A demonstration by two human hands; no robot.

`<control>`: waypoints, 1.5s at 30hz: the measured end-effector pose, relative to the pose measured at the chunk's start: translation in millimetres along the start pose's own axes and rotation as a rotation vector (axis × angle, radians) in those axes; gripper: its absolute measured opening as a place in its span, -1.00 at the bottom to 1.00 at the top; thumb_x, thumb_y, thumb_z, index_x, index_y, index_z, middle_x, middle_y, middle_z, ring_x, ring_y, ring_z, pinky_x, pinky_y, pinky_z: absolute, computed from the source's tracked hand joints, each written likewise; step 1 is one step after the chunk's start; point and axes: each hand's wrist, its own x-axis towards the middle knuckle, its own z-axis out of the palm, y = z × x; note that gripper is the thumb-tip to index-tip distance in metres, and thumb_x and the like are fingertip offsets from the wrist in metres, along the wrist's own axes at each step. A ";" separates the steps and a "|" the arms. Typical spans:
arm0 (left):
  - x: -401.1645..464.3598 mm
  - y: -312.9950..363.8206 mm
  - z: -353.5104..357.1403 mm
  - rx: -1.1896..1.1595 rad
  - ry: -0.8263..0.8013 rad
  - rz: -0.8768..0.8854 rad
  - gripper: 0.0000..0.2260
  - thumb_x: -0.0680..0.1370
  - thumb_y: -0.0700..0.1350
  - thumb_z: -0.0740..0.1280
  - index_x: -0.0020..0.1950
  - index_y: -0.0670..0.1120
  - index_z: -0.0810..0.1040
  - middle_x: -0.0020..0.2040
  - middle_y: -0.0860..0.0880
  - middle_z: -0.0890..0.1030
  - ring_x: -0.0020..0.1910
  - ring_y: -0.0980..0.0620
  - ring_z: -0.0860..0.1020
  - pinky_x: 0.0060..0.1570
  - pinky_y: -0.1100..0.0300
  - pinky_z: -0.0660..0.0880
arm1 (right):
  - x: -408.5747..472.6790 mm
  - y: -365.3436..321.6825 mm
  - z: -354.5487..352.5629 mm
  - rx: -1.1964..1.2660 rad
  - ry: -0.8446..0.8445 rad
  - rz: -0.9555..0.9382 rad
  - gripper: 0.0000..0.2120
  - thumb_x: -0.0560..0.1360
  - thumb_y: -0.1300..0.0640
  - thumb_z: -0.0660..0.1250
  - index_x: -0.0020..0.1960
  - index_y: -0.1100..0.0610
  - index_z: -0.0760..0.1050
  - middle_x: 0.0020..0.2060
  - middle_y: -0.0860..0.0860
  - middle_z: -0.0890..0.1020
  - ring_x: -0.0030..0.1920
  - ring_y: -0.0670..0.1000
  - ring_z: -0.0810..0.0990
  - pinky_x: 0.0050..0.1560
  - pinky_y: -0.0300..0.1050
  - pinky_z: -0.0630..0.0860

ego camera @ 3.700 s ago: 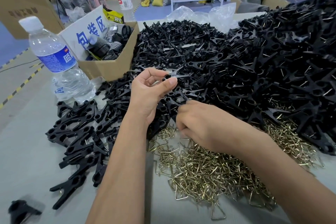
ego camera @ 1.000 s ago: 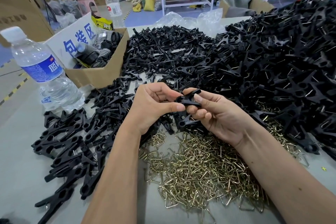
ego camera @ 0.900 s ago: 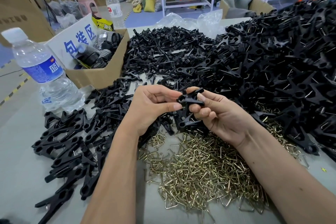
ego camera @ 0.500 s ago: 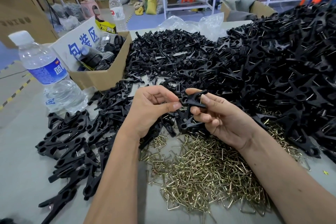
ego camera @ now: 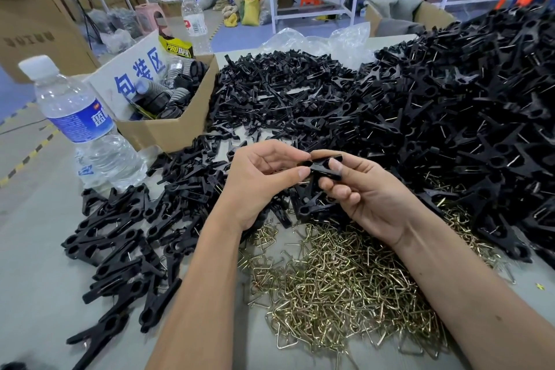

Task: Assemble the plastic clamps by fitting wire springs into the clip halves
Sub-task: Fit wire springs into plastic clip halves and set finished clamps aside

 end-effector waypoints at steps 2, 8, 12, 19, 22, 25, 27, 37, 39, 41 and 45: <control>1.2 -0.7 4.4 0.011 0.012 -0.006 -0.76 0.35 -0.15 0.64 -0.03 -0.08 0.73 0.02 -0.21 0.73 -0.01 -0.13 0.70 0.04 0.05 0.64 | -1.0 0.1 3.2 -0.073 0.011 -0.028 -0.72 0.54 0.12 0.38 0.21 0.11 0.70 -0.27 0.08 0.63 -0.41 -0.15 0.55 -0.46 -0.41 0.50; 3.7 -6.6 8.4 0.016 0.110 -0.005 -0.74 0.30 -0.15 0.66 -0.08 -0.06 0.69 -0.08 -0.14 0.74 -0.11 -0.02 0.69 -0.01 0.15 0.63 | -3.8 -0.5 13.4 -0.277 0.023 -0.166 -0.71 0.54 0.03 0.43 0.20 0.13 0.66 -0.23 0.14 0.64 -0.35 -0.02 0.61 -0.44 -0.24 0.55; 10.1 -5.0 16.8 0.008 0.123 -0.034 -0.73 0.34 -0.15 0.63 -0.04 -0.18 0.66 -0.07 -0.18 0.74 -0.08 -0.08 0.70 0.01 0.08 0.65 | 0.7 -3.4 12.2 -0.354 0.110 -0.257 -0.70 0.50 0.05 0.48 0.16 0.19 0.65 -0.25 0.15 0.66 -0.39 0.02 0.60 -0.46 -0.19 0.56; 70.5 11.1 25.8 0.335 0.146 -0.121 -0.82 0.50 -0.05 0.57 0.03 -0.06 0.67 -0.07 -0.01 0.74 -0.05 -0.01 0.71 0.05 0.08 0.66 | 33.1 -71.9 -3.3 -0.706 0.437 -0.504 -0.74 0.49 0.00 0.55 0.10 0.10 0.66 -0.33 0.09 0.70 -0.47 0.00 0.60 -0.51 -0.21 0.51; 96.7 10.9 0.5 0.612 0.227 -0.182 -0.88 0.48 -0.05 0.59 -0.08 0.02 0.67 -0.10 0.07 0.70 -0.11 0.09 0.67 -0.01 0.20 0.62 | 52.4 -116.5 -14.7 -1.228 0.737 -0.477 -0.46 0.42 -0.15 0.60 0.28 0.11 0.62 -0.24 0.04 0.72 -0.27 0.00 0.66 -0.17 -0.14 0.60; 115.8 1.9 -36.1 0.884 0.338 -0.298 -0.85 0.50 -0.21 0.51 -0.15 0.03 0.65 -0.12 0.08 0.67 -0.09 0.11 0.64 -0.09 0.19 0.55 | 69.7 -137.0 -11.8 -1.543 1.024 -0.482 -0.48 0.43 -0.13 0.59 0.27 0.13 0.62 0.01 0.14 0.73 0.09 0.17 0.68 0.17 0.01 0.58; 126.4 -6.2 -57.7 1.041 0.378 -0.371 -0.79 0.48 -0.32 0.40 -0.07 0.00 0.66 -0.03 0.01 0.67 -0.01 0.02 0.62 -0.11 0.16 0.52 | 92.0 -131.3 5.7 -1.609 0.987 -0.572 -0.70 0.50 0.00 0.54 0.16 0.12 0.67 -0.02 0.11 0.73 0.03 0.15 0.69 0.05 -0.11 0.54; 157.3 -26.5 -83.0 1.211 0.190 -0.455 -0.82 0.51 -0.20 0.49 0.02 0.04 0.60 0.04 -0.07 0.65 -0.04 -0.09 0.60 -0.17 0.10 0.46 | 226.8 -56.1 46.0 -2.231 0.146 0.062 -0.58 0.56 0.29 0.29 0.38 0.03 0.54 0.30 0.17 0.55 0.34 0.25 0.48 0.31 0.18 0.51; 158.8 -25.5 -87.7 1.179 0.180 -0.487 -0.85 0.49 -0.17 0.50 -0.06 0.03 0.59 0.01 -0.05 0.64 -0.04 -0.07 0.59 -0.16 0.11 0.45 | 233.8 -50.1 42.6 -2.195 0.145 0.069 -0.63 0.54 0.28 0.34 0.32 0.08 0.55 0.29 0.18 0.56 0.30 0.26 0.54 0.31 0.17 0.53; 158.5 -26.3 -91.6 1.148 0.180 -0.504 -0.86 0.46 -0.12 0.53 -0.10 0.02 0.59 -0.02 -0.03 0.64 -0.06 -0.05 0.59 -0.17 0.12 0.44 | 237.9 -48.6 39.9 -2.124 0.155 0.000 -0.70 0.52 0.27 0.41 0.25 0.12 0.59 0.23 0.18 0.61 0.24 0.25 0.60 0.26 0.13 0.57; 152.5 -28.0 -95.5 1.141 0.169 -0.506 -0.77 0.41 -0.02 0.59 -0.14 0.02 0.55 -0.10 -0.01 0.62 -0.12 -0.02 0.59 -0.18 0.12 0.50 | 234.8 -55.7 37.9 -1.959 0.198 -0.144 -0.90 0.49 0.21 0.51 -0.13 0.02 0.68 0.00 0.13 0.71 0.00 0.19 0.68 0.08 0.05 0.64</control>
